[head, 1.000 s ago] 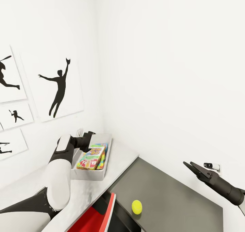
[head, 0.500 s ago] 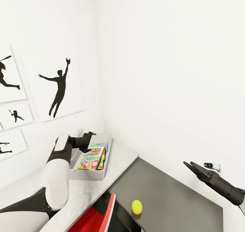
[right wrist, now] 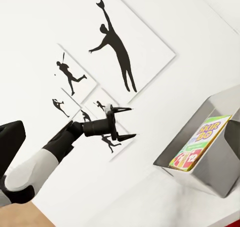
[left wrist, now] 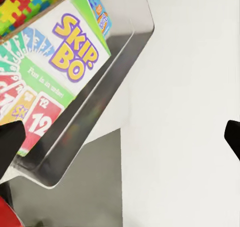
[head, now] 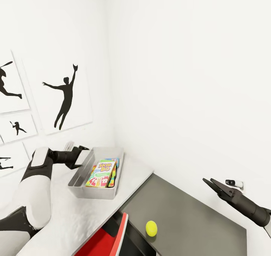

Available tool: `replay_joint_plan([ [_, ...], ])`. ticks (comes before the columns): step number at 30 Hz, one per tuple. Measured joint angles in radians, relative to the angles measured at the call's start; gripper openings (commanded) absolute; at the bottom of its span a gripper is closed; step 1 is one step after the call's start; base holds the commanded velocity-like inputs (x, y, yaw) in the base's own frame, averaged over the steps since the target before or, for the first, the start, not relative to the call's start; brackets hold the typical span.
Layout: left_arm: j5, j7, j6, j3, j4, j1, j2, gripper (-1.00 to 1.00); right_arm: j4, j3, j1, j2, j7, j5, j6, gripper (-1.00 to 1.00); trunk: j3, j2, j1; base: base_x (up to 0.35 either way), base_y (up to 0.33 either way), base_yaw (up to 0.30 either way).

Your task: Put all the toys in the child's room - the three board games (two on the bed and one on the table), the two jigsaw puzzles on the table, and the tennis ball on the table - inside the toy box on the table in the child's room.

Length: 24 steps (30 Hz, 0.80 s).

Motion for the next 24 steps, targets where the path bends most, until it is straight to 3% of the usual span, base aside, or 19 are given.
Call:
replay_joint_plan([
  [3, 0.029, -0.001, 0.0, -0.046, -0.003, 0.001, 0.051, 1.0, 0.0, 0.0, 0.0, 0.0, 0.0, 0.0, -0.001, 1.0, 0.0, 0.0, 0.0, 0.0, 0.0, 0.0],
  [8, 0.083, -0.001, 0.0, -0.148, -0.004, 0.002, 0.1, 1.0, 0.0, 0.0, 0.0, 0.002, -0.001, 0.001, -0.002, 1.0, 0.0, 0.0, 0.0, 0.0, 0.0, 0.0],
  [9, 0.115, -0.002, 0.0, -0.189, -0.005, 0.002, 0.117, 1.0, 0.0, 0.0, 0.0, 0.003, -0.001, 0.001, -0.002, 1.0, 0.0, 0.0, 0.0, 0.0, 0.0, 0.0],
  [14, 0.209, -0.003, 0.0, -0.278, -0.006, 0.003, 0.157, 1.0, 0.0, 0.0, 0.0, 0.003, -0.001, 0.001, -0.003, 1.0, 0.0, 0.0, 0.0, 0.0, 0.0, 0.0],
  [15, 0.246, -0.003, 0.0, -0.308, -0.007, 0.003, 0.17, 1.0, 0.0, 0.0, 0.0, 0.003, -0.001, 0.001, -0.003, 1.0, 0.0, 0.0, 0.0, 0.0, 0.0, 0.0],
  [24, 0.415, -0.02, -0.001, -0.417, -0.063, 0.005, 0.238, 1.0, 0.0, 0.0, 0.0, 0.003, -0.002, 0.001, -0.003, 1.0, 0.0, 0.0, 0.0, 0.0, 0.0, 0.0],
])
